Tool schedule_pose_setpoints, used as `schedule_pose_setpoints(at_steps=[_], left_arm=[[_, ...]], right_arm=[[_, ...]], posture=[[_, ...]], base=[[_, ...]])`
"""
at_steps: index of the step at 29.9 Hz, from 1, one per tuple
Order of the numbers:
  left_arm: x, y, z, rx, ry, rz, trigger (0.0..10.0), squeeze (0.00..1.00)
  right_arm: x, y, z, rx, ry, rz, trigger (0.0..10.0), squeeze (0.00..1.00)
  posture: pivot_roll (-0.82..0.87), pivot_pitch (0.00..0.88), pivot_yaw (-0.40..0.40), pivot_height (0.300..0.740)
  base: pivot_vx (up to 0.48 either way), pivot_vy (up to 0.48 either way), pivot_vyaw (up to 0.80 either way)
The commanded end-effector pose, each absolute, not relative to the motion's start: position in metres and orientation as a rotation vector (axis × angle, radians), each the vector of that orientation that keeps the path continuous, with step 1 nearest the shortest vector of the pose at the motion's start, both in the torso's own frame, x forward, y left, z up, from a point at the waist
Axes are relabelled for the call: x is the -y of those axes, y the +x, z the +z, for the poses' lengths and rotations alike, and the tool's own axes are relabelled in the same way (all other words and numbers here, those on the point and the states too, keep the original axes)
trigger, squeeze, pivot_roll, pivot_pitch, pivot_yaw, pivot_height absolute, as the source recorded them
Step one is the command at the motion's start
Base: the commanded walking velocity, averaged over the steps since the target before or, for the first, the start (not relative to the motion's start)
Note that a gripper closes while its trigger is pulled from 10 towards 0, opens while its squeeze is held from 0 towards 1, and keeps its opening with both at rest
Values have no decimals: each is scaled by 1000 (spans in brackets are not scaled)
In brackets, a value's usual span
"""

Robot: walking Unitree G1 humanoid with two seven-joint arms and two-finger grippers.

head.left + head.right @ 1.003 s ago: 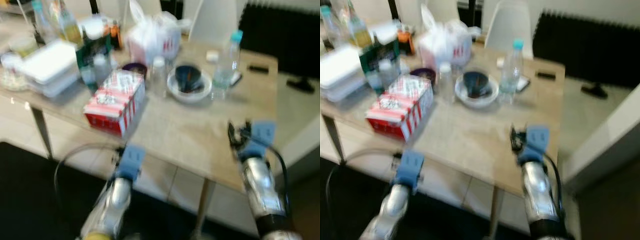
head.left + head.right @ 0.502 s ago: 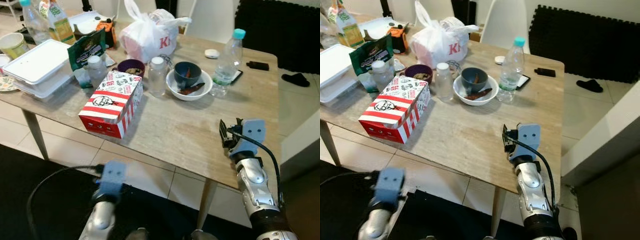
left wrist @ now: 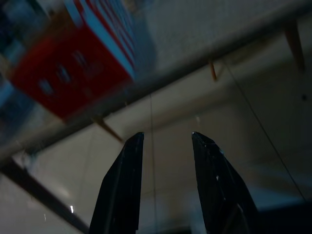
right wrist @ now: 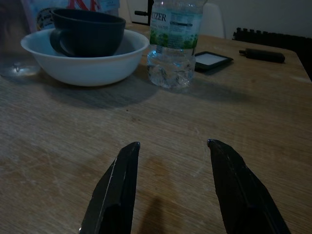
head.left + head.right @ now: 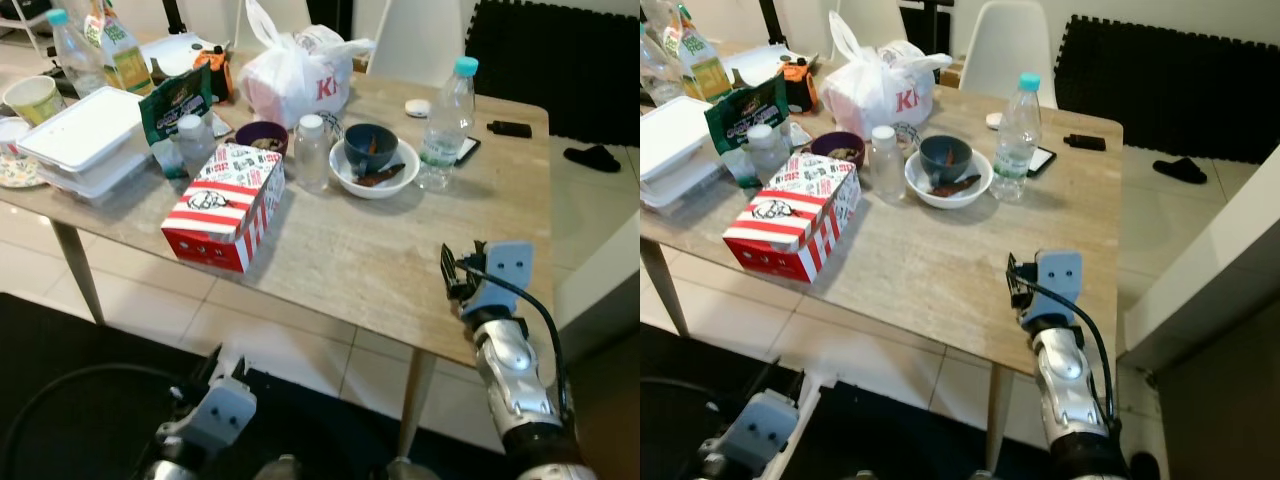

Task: Restocking fridge

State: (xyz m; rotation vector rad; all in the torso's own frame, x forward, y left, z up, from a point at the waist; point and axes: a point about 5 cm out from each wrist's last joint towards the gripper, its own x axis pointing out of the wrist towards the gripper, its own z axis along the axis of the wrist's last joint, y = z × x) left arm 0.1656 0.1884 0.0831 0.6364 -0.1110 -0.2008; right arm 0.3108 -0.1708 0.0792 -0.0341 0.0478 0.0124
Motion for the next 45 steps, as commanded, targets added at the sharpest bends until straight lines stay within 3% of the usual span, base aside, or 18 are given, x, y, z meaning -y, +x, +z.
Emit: schedule_pose_setpoints(at_steps=[1,6,7,12,17,24,34,45], left_arm=[[-190,170,95,145,659,-226,10000,0],[-186,203,125,233,608,-233,10000,0],[-185,224,131,219,526,-208,10000,0],[-176,259,138,178,364,-206,10000,0],[-139,309,149,115,63,-255,10000,0],[-104,324,149,67,20,-339,10000,0],[-114,343,148,22,72,-244,10000,0],[-104,342,144,27,106,-278,10000,0]], right_arm=[[172,309,73,-74,-36,17,10000,0],[170,310,72,-79,-39,23,10000,0],[169,310,73,-78,-39,26,10000,0],[168,312,74,-71,-36,28,10000,0],[168,313,81,-40,-18,18,10000,0],[169,313,84,-31,-2,3,10000,0],[170,314,83,-40,7,-13,10000,0],[172,314,83,-41,19,-28,10000,0]], posture=[[8,115,-46,740],[7,113,-53,740],[5,109,-55,740],[-10,105,-57,740],[-33,101,-53,740],[-46,101,-49,740],[-38,101,-43,740],[-40,100,-38,740]], base=[[0,0,0],[0,0,0],[0,0,0],[0,0,0],[0,0,0],[0,0,0],[0,0,0],[0,0,-779]])
